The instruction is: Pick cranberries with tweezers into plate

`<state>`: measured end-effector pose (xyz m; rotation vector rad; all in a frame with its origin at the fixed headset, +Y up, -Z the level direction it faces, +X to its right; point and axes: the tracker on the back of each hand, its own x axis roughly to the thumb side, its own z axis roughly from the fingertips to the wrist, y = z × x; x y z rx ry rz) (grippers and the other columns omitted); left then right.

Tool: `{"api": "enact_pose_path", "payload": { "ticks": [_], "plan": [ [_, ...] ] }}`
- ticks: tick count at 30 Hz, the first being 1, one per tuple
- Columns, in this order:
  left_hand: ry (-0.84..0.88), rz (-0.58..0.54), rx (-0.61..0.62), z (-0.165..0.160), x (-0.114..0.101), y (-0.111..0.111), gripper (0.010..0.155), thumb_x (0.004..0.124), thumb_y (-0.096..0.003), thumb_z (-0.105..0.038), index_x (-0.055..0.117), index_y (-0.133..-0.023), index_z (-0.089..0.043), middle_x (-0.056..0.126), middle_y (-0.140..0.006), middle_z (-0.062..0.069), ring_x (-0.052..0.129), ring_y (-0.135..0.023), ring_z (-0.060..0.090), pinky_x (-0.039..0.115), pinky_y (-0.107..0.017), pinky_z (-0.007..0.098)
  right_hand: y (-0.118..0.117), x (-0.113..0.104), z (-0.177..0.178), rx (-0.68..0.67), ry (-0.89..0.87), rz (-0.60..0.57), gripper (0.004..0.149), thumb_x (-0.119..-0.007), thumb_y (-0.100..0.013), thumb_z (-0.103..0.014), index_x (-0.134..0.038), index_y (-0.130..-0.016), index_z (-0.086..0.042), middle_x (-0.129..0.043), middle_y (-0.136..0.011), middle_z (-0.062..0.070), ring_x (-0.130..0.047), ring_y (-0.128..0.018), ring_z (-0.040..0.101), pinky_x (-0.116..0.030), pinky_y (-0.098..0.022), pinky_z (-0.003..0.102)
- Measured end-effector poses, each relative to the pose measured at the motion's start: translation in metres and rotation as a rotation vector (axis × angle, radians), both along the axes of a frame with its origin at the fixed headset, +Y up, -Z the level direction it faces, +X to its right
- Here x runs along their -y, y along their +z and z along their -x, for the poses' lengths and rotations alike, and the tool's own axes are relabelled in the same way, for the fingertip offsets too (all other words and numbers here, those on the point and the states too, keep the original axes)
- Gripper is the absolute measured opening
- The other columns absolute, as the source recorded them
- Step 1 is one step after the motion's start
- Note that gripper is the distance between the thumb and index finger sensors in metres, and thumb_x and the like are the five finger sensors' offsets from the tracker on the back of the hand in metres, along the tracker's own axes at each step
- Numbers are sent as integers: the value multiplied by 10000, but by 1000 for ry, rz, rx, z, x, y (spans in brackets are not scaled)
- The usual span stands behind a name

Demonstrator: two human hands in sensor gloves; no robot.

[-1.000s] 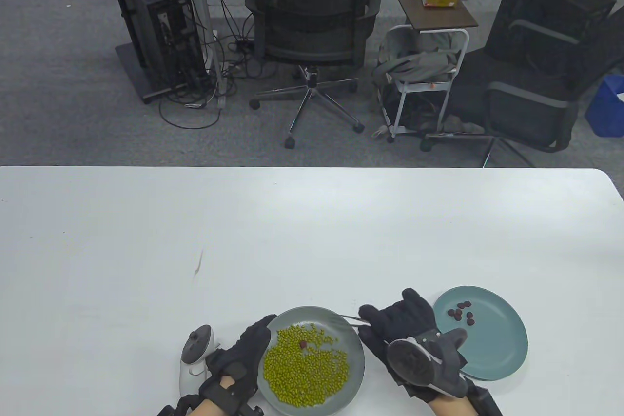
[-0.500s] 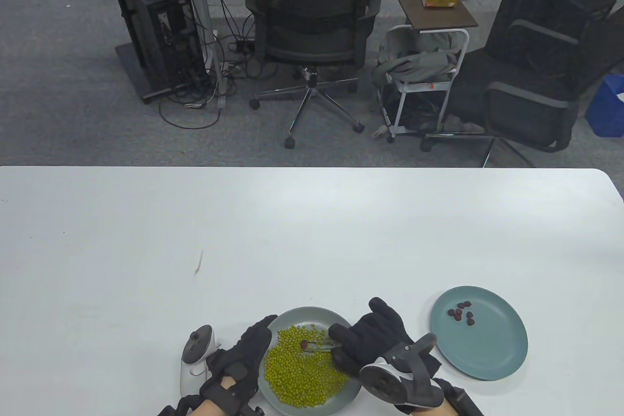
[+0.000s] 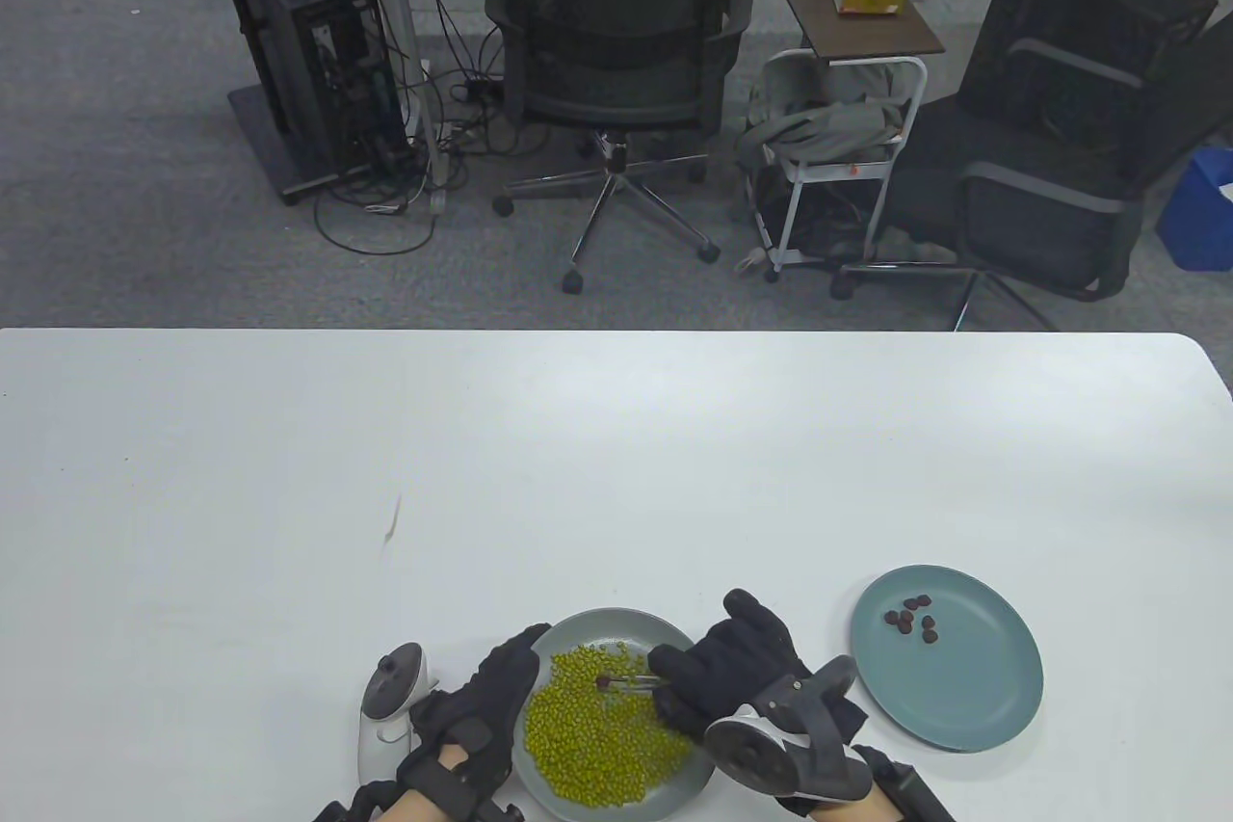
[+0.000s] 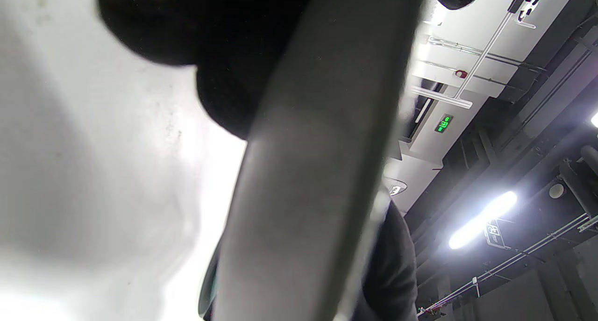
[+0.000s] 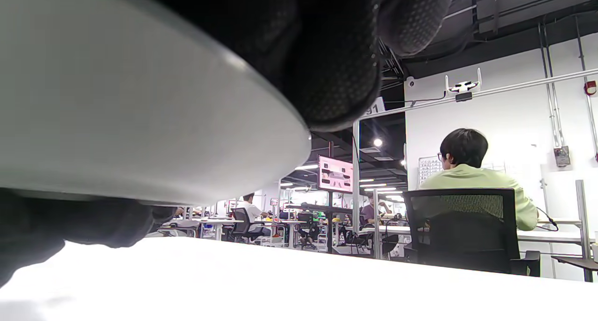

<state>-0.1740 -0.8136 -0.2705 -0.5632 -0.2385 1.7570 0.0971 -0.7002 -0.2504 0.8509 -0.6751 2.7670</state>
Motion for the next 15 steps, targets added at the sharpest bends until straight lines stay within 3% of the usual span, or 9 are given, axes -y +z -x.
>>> {"api": "enact_pose_path", "payload": {
  "ticks": [15],
  "plan": [
    [0,4,3,-4,1,2,610,599,-526,-506,397,-1025,-218,704,-922,69,1034,-448,250,883,-265,354,-3,-7,-16,24,-89,-7,449,-782,-334,-543,-900,-704,-316,-915,-460,-176,-913,-569,106,-536,-738,450]
  ]
}}
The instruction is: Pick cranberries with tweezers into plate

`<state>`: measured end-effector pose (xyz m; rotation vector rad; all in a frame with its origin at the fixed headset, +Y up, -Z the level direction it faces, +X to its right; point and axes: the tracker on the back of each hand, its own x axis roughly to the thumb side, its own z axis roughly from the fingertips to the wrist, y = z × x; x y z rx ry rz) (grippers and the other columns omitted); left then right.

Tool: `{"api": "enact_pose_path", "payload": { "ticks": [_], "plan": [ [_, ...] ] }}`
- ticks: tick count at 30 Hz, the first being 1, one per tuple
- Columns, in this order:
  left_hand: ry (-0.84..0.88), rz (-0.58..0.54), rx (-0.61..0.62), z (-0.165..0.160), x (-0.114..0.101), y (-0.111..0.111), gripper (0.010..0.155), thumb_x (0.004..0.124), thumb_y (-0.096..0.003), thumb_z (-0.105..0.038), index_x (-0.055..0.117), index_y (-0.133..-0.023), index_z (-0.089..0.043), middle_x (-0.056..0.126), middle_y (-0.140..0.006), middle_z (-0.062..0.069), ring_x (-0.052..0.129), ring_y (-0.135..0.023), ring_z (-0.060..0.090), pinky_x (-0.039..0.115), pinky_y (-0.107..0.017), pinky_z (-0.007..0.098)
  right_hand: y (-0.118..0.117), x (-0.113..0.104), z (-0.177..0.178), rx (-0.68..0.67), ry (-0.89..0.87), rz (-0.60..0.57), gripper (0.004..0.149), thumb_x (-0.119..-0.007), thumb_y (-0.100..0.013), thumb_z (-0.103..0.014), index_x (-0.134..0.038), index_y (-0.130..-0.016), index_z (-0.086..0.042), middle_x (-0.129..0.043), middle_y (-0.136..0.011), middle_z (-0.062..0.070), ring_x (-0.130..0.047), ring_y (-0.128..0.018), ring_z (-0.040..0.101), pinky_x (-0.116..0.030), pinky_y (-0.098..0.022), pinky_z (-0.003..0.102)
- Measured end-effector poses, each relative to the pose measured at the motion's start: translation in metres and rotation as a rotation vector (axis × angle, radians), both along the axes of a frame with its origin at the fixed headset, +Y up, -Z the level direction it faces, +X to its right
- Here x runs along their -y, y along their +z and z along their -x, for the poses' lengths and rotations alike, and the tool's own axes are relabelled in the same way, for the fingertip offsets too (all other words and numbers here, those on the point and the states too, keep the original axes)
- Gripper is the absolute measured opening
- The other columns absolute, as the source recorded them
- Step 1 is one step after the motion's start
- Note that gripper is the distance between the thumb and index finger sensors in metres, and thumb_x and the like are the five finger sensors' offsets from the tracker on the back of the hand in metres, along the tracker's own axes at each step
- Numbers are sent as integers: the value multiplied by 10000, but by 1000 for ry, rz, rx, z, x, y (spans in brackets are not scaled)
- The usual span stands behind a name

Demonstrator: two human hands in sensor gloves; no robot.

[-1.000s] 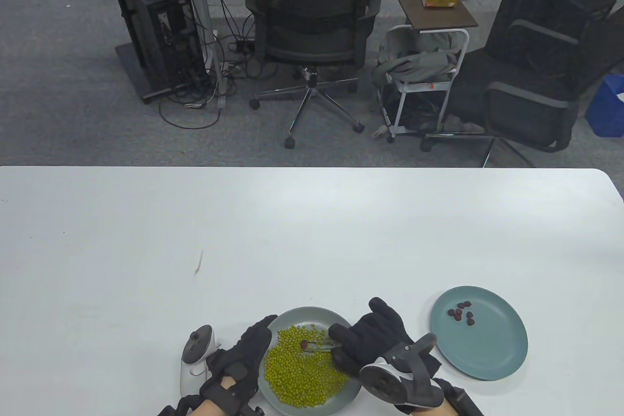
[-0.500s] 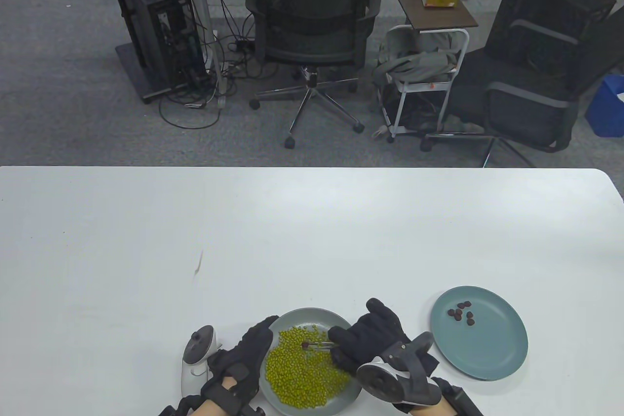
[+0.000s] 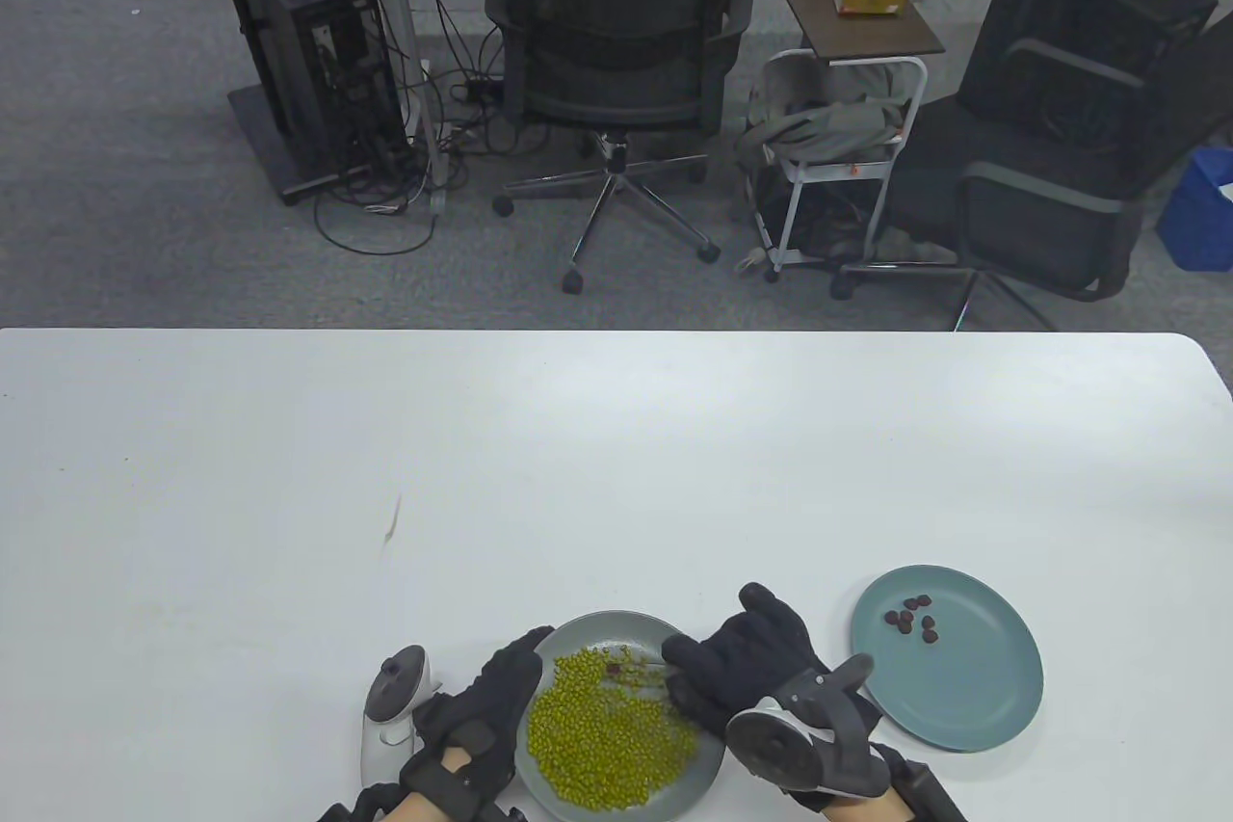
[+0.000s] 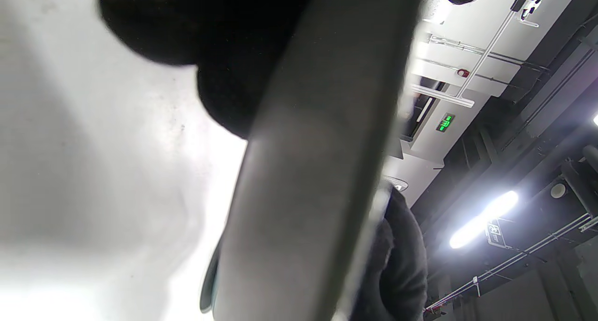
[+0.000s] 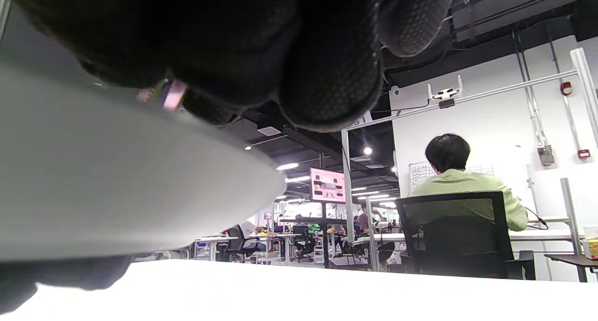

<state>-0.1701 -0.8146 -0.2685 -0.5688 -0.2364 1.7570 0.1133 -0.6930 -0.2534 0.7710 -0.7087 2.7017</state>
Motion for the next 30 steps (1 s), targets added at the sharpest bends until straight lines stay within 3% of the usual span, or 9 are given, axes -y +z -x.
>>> {"api": "enact_pose_path", "payload": {
  "ticks": [12,30],
  "plan": [
    [-1,7,-10,3,1,-1,611,599,-526,-505,397,-1025,-216,703,-922,68,1034,-447,251,882,-264,355,-8,-12,-30,86,-47,-19,449,-787,-333,-543,-905,-700,-313,-919,-455,-174,-918,-561,108,-542,-736,450],
    [1,5,-18,4,0,-3,611,600,-526,-504,397,-1025,-215,704,-921,69,1033,-446,253,882,-265,355,-8,-13,-33,89,-51,-28,450,-791,-330,-542,-908,-698,-311,-921,-453,-173,-921,-557,106,-548,-733,450]
  ]
}}
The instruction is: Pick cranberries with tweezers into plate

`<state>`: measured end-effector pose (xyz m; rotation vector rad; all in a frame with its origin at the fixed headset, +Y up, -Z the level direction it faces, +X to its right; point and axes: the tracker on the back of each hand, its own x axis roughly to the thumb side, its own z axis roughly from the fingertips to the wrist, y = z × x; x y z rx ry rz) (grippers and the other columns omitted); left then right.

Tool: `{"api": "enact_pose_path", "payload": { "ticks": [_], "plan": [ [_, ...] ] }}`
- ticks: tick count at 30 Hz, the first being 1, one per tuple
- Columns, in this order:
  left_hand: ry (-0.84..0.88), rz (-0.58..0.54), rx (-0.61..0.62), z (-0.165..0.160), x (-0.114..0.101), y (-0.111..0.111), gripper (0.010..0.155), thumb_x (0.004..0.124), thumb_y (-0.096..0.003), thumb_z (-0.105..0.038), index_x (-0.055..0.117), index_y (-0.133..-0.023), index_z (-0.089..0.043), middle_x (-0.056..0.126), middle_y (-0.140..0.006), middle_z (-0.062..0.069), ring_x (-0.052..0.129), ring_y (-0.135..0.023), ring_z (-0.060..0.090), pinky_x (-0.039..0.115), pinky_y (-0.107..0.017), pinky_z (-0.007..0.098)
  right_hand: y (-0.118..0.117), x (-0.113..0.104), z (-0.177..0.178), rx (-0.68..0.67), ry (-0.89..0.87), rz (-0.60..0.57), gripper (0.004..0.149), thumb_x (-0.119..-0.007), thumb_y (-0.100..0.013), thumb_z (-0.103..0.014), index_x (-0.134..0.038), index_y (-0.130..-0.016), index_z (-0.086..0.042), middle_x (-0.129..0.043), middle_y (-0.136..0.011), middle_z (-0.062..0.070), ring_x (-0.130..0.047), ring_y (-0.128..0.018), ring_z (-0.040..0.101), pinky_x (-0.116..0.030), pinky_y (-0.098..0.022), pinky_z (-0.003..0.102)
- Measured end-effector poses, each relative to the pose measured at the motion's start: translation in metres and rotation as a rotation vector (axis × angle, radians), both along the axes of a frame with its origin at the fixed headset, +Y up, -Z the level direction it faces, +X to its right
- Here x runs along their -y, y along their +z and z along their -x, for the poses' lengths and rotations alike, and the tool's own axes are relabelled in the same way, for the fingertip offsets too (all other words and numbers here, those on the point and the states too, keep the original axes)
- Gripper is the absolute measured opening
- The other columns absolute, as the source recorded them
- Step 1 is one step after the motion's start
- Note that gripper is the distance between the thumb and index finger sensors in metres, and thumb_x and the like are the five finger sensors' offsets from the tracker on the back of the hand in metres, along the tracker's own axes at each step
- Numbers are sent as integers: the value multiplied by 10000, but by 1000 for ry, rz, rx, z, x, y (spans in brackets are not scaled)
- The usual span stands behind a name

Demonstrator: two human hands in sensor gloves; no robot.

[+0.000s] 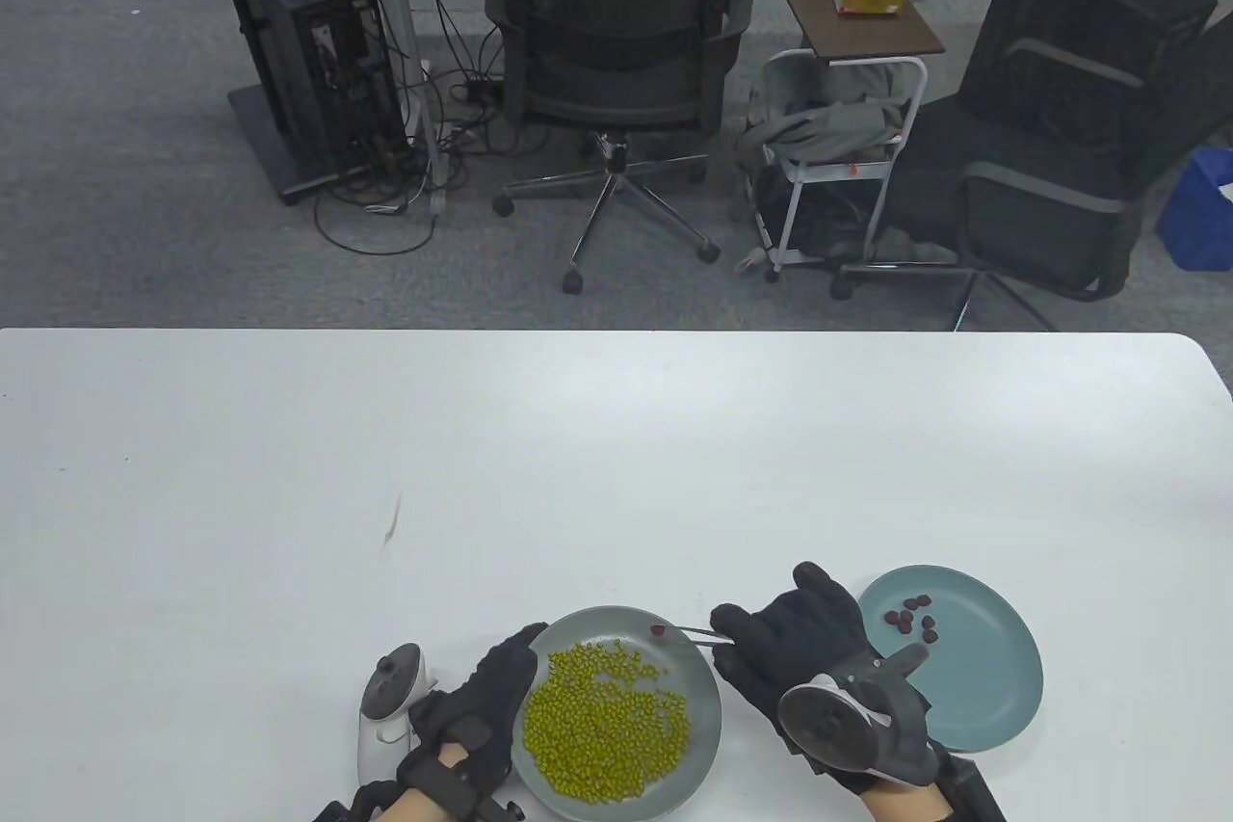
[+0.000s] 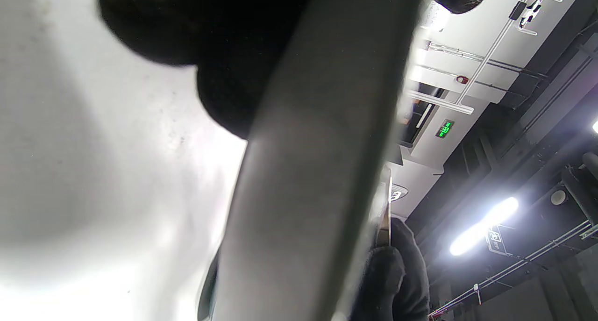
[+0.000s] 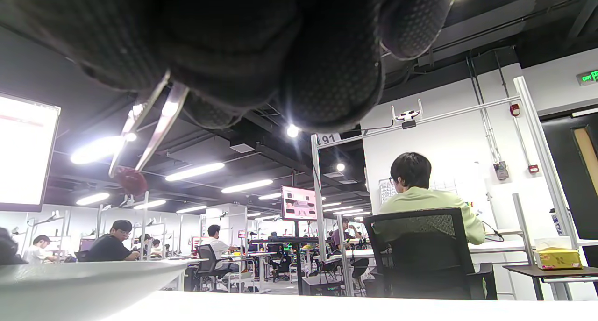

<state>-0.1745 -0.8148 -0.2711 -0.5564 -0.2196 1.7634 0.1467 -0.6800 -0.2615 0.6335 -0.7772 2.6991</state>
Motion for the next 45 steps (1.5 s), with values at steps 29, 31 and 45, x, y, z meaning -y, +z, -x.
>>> {"api": "enact_pose_path", "payload": {
  "ticks": [29,31,45],
  "plan": [
    [18,0,-17,4,-2,-1,611,598,-526,-503,393,-1024,-213,701,-921,70,1033,-447,253,882,-264,355,-62,32,-211,918,-102,599,446,-820,-332,-527,-950,-673,-272,-947,-423,-142,-950,-509,132,-602,-690,472],
    [20,-2,-19,4,-2,-1,611,598,-526,-502,394,-1024,-212,700,-921,70,1032,-447,253,882,-264,356,-66,40,-216,946,-86,644,446,-822,-328,-527,-956,-667,-269,-949,-417,-141,-953,-503,134,-607,-686,473],
    [37,-28,-53,16,-9,-6,611,596,-527,-499,389,-1024,-209,698,-921,70,1031,-447,254,881,-264,356,-54,13,-150,640,-237,404,479,-772,-344,-546,-881,-739,-298,-921,-477,-174,-928,-562,120,-579,-706,466]
  ]
}}
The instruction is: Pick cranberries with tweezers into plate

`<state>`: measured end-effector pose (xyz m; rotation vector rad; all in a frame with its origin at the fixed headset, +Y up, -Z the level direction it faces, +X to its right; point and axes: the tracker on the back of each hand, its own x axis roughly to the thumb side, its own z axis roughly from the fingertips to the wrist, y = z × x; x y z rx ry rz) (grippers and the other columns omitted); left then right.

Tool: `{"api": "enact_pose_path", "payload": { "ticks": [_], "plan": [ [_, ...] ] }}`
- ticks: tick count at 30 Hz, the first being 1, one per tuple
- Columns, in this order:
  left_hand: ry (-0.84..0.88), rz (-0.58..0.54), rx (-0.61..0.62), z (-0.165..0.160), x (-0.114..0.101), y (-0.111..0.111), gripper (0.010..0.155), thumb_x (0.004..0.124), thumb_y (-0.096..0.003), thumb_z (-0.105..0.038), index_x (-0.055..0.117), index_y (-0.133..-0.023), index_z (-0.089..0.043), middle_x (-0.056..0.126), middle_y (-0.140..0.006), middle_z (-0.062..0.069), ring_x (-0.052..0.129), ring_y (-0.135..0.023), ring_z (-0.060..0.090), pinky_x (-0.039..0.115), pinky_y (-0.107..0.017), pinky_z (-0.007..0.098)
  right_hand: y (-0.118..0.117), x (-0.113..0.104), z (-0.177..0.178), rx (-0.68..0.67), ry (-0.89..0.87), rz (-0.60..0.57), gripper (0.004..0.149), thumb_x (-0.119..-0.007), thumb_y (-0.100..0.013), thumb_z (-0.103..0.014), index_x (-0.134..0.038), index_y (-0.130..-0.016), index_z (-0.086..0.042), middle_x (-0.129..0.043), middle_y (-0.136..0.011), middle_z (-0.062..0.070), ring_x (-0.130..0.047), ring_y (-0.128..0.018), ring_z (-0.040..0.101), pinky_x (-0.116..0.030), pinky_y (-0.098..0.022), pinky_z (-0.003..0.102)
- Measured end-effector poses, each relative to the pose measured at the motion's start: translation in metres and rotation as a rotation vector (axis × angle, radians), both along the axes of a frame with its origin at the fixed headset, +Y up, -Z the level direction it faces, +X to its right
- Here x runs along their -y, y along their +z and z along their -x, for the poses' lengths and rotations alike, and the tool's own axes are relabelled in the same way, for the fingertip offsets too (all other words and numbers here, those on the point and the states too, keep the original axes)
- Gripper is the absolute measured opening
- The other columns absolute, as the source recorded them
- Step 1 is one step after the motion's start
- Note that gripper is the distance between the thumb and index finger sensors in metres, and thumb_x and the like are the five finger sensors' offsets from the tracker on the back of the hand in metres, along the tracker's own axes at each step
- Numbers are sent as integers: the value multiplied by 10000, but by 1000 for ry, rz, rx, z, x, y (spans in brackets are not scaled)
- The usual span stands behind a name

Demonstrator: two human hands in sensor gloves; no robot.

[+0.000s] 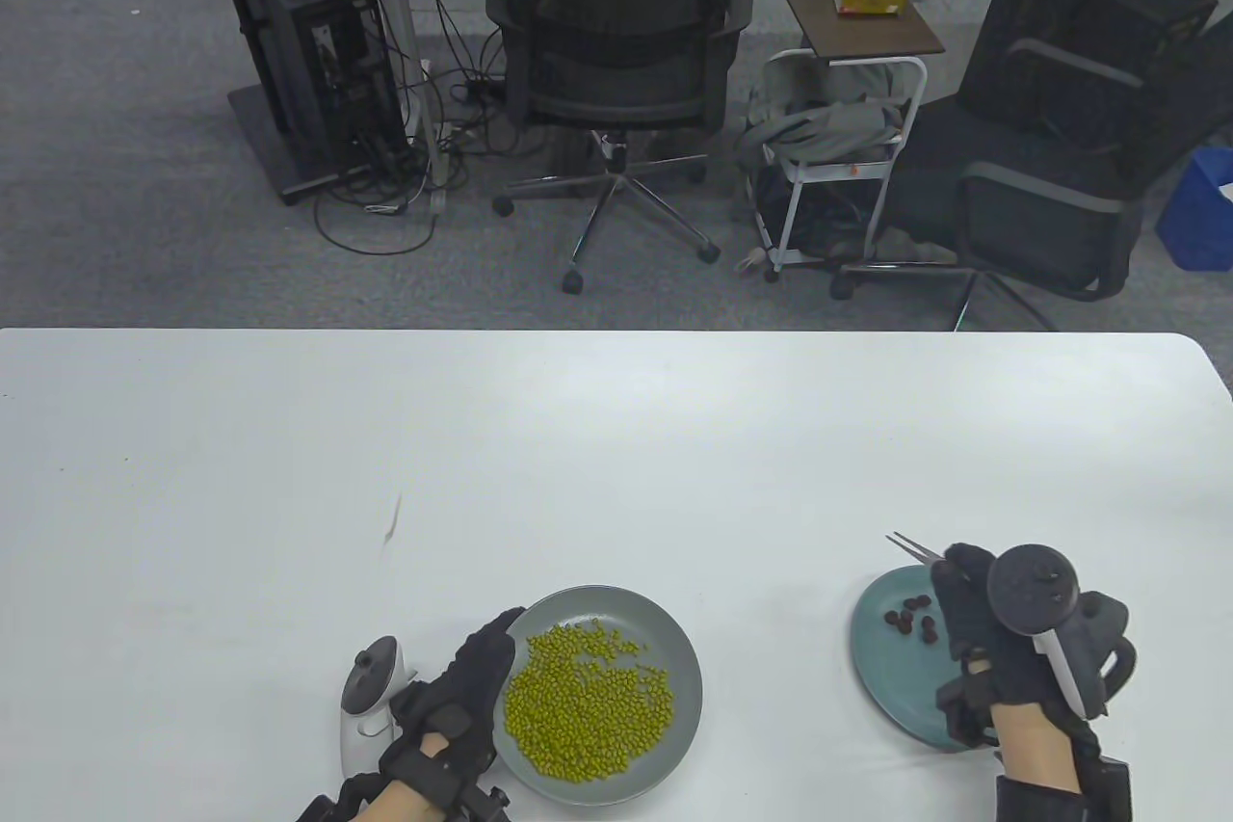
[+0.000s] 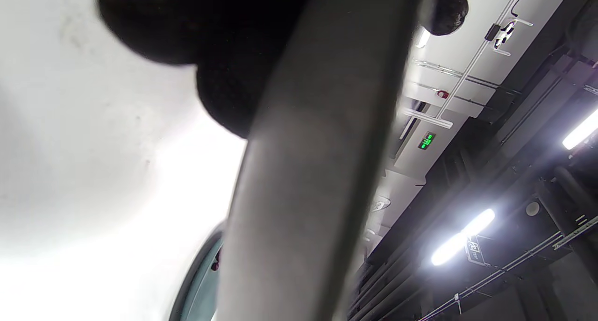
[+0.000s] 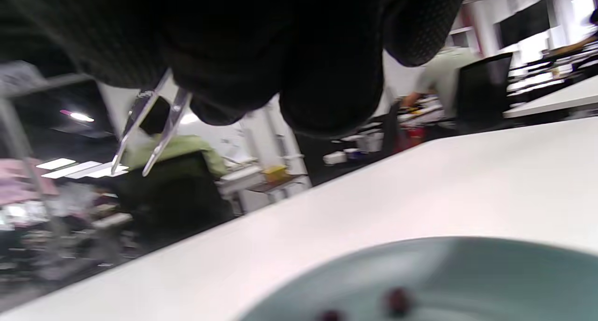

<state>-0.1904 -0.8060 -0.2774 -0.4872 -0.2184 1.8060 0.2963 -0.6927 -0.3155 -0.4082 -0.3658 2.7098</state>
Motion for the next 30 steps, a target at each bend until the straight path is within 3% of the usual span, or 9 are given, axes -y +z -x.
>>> {"api": "enact_pose_path", "payload": {
  "ticks": [2,8,13,24,30],
  "plan": [
    [-1,-5,-5,1,-1,-1,609,595,-528,-499,390,-1023,-209,697,-921,69,1030,-446,255,881,-263,355,5,-4,34,-131,-10,-44,476,-764,-346,-540,-874,-742,-301,-918,-481,-176,-928,-564,115,-580,-707,463],
    [-23,-12,-18,2,0,-2,610,598,-528,-500,394,-1024,-210,701,-920,71,1031,-444,254,880,-260,355,28,-9,98,-355,-10,-167,476,-740,-354,-541,-854,-755,-311,-908,-495,-184,-920,-580,107,-569,-719,459],
    [-26,-4,-18,2,1,-2,611,597,-528,-502,393,-1025,-211,700,-922,71,1031,-446,253,880,-261,355,38,1,129,-482,-9,-173,476,-730,-358,-536,-842,-763,-314,-902,-506,-186,-916,-590,106,-562,-724,458],
    [-34,-9,-23,3,0,-3,609,598,-530,-496,393,-1024,-205,700,-920,74,1030,-443,256,878,-258,359,44,2,134,-524,8,-200,480,-729,-359,-538,-832,-773,-318,-902,-521,-190,-913,-607,105,-553,-730,458],
    [-98,1,-102,18,-10,-9,601,601,-533,-473,398,-1022,-190,711,-908,85,1036,-439,259,882,-249,369,45,-1,130,-517,-8,-229,481,-728,-360,-539,-828,-777,-322,-903,-531,-192,-911,-618,105,-548,-734,458]
  ]
}}
